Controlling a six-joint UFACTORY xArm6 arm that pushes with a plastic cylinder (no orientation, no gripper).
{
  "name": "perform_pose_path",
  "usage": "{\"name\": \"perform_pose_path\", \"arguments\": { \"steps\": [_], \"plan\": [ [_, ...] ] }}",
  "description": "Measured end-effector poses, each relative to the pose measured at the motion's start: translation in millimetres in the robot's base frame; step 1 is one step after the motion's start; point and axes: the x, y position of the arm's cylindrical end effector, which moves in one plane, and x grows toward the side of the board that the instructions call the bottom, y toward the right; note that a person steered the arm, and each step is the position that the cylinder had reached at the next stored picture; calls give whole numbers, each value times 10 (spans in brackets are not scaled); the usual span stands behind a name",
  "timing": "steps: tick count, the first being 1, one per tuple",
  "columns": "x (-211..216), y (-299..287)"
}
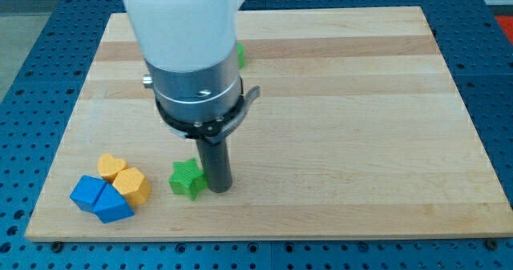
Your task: Push the green circle into the yellow hexagon
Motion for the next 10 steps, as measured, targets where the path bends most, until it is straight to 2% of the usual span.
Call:
{"name": "perform_pose_path", "arguments": {
  "steps": [2, 3, 4, 6, 8, 10],
  "plan": [
    [2, -277],
    [2, -277],
    [-214, -86],
    [-1258, 584],
    [-2351, 703],
    [-2647, 369]
  ]
}}
